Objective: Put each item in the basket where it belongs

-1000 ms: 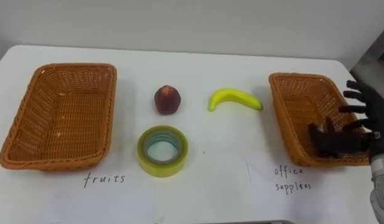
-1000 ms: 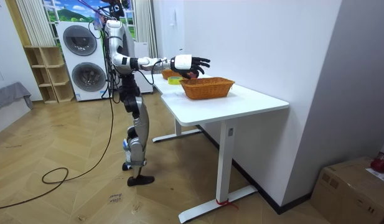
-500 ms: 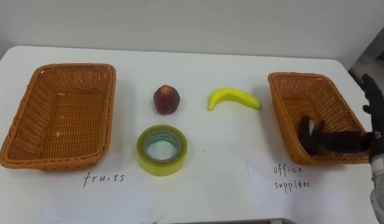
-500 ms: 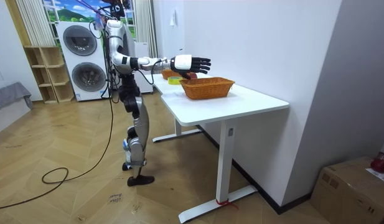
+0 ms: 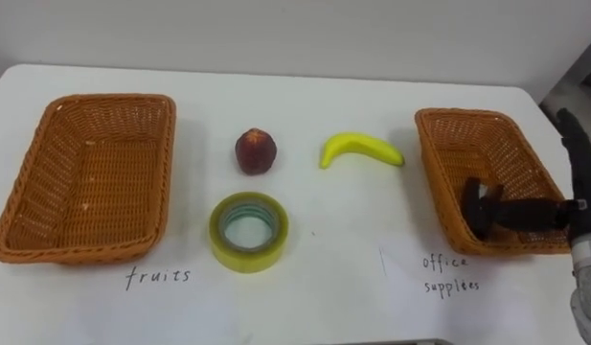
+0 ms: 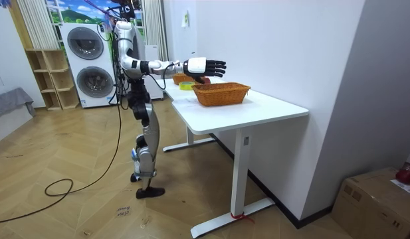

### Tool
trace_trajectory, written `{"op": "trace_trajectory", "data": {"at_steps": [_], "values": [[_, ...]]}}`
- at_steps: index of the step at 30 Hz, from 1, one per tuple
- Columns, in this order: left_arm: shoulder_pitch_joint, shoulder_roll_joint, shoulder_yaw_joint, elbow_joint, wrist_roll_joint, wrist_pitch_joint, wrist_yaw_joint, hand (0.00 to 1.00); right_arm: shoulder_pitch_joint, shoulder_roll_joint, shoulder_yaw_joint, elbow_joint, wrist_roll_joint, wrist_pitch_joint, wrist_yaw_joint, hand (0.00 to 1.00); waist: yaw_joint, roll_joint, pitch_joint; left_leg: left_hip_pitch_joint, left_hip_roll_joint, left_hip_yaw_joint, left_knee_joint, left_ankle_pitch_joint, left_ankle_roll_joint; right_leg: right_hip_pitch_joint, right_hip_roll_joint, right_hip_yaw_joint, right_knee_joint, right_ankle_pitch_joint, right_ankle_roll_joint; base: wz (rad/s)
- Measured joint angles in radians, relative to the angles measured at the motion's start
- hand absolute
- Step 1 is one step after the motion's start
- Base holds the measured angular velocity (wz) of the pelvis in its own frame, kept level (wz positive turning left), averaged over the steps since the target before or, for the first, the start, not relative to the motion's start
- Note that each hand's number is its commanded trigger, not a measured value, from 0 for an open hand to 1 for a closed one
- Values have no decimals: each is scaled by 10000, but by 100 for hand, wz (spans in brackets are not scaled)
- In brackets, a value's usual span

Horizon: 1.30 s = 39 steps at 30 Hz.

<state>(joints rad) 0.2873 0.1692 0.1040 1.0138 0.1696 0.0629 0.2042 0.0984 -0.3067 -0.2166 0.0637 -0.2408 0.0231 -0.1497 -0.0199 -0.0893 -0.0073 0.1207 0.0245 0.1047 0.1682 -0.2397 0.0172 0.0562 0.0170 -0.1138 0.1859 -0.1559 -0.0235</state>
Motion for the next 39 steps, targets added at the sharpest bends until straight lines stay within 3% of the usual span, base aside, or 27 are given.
{"op": "trace_trajectory", "data": {"at_steps": [13, 22, 33, 39], "values": [[24, -12, 0, 11, 2, 1, 26, 0, -54, -2, 0, -400, 482, 3, 0, 0, 188, -21, 115, 129, -8, 34, -31, 0, 0, 86, 27, 193, 16, -2, -4, -2], [-252, -12, -14, 11, 0, -3, 36, 0, -888, 1, 18, -473, 902, -8, 0, 0, 289, -12, 144, 110, 9, 15, -63, 0, 0, 63, 24, 40, 8, -2, -3, 1], [-474, -52, -18, 100, -5, -23, 28, 0, -1006, 25, 56, -807, 1599, -7, 25, 0, 339, 72, 86, 85, 0, -4, -32, 1, 0, 53, 9, -5, 9, -2, -3, 0], [-565, -49, -85, 278, 0, -23, 2, 0, -1400, -2, 674, -924, 2032, -5, 225, 0, 458, 98, 66, 118, 0, -45, -2, 0, 0, 109, 3, -27, 14, 2, -9, 0]]}}
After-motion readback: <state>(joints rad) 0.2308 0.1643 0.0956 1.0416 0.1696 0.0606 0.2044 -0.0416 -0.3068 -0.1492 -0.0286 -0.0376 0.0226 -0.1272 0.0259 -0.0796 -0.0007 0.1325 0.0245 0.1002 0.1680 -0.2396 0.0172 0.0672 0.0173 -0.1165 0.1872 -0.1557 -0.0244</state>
